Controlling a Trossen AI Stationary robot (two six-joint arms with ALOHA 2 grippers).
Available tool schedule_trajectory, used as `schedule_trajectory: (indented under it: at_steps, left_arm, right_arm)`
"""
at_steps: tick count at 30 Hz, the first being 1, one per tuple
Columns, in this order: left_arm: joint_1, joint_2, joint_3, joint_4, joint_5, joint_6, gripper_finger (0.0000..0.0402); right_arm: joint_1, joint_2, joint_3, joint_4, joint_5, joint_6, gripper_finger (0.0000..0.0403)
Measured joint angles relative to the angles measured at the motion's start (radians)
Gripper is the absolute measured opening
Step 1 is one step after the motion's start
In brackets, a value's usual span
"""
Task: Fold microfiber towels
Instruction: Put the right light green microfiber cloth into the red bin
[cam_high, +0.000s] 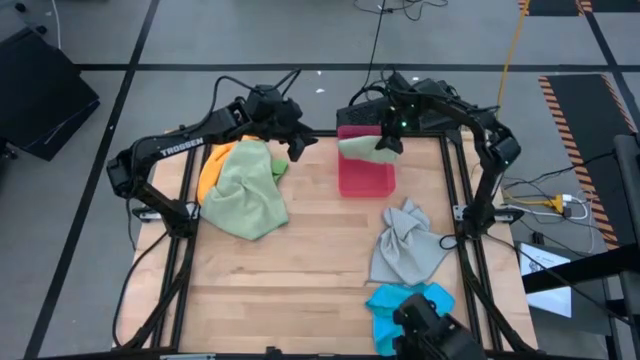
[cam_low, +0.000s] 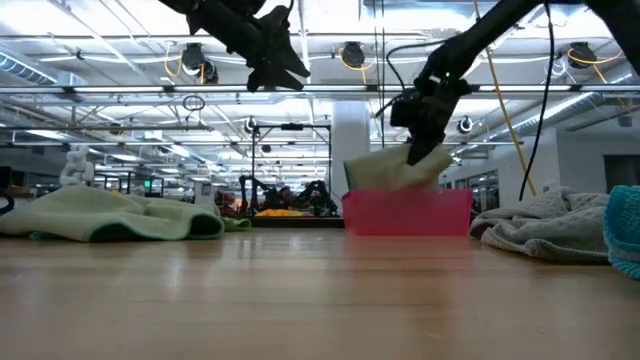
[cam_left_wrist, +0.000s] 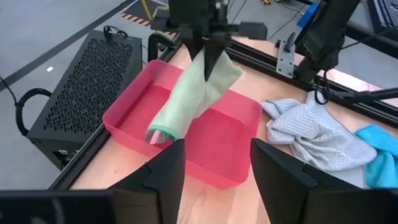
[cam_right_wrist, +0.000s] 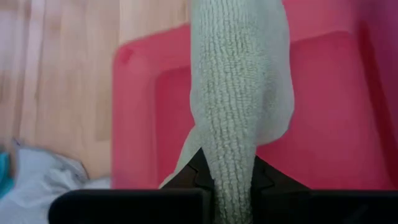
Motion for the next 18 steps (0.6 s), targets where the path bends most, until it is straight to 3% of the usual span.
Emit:
schedule_trajectory:
  at_steps: [18]
  left_arm:
    - [-0.003, 0.000, 0.000, 0.000, 0.007, -0.117, 0.0157]
  right_arm:
    - [-0.010, 0.184, 0.000, 0.147, -0.008, -0.051, 0.0017]
